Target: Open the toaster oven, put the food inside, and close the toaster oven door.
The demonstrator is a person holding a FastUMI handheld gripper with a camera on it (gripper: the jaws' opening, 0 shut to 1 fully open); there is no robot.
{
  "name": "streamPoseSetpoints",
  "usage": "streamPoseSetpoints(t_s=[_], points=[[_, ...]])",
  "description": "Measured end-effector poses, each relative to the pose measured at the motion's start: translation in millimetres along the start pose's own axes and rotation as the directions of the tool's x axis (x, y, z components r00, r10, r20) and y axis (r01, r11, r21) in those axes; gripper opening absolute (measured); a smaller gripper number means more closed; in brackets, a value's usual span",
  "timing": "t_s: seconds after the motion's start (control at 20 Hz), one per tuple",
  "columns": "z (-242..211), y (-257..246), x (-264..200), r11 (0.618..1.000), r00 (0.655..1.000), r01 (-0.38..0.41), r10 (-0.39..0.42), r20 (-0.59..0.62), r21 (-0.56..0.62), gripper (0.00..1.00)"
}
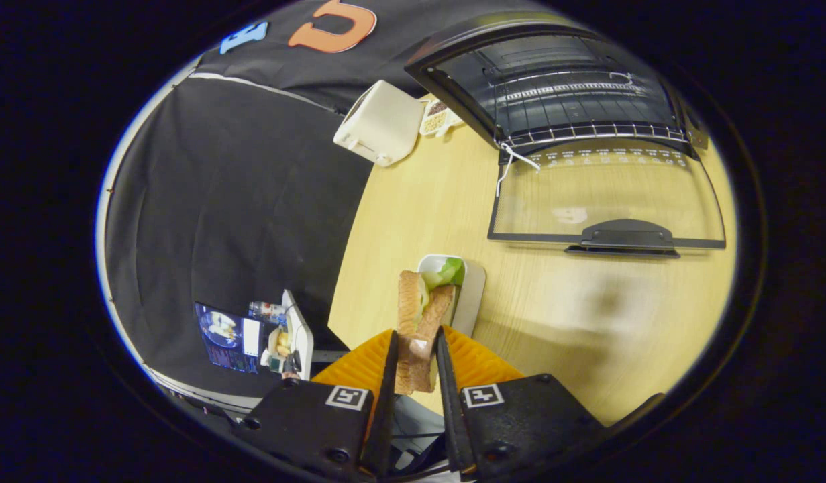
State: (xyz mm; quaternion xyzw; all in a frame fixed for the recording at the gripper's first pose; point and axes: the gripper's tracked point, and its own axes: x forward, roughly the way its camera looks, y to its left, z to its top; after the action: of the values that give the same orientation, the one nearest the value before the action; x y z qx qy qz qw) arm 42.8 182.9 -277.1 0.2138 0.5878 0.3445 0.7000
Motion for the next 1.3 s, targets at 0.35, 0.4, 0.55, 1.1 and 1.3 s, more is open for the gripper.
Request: streamPoseSetpoints(t_s=[0.35, 0.4, 0.55, 1.1, 1.3], points=[[5, 11, -14, 0.994, 0.995, -0.094, 0.092, 0.044, 0.05, 0.35], [8, 14, -18, 0.992, 0.992, -0.117, 0.114, 0.056, 0.056, 0.35], [19, 21, -33, 0.975, 0.976, -0.205, 0.196, 0.096, 0.09, 0.35], [97, -48, -67, 0.908, 0.893, -0.345, 0.239, 0.381, 0.239, 0.35], [134, -76, -89, 0.866, 0.814, -0.424, 0.237, 0.529, 0.264, 0.35]])
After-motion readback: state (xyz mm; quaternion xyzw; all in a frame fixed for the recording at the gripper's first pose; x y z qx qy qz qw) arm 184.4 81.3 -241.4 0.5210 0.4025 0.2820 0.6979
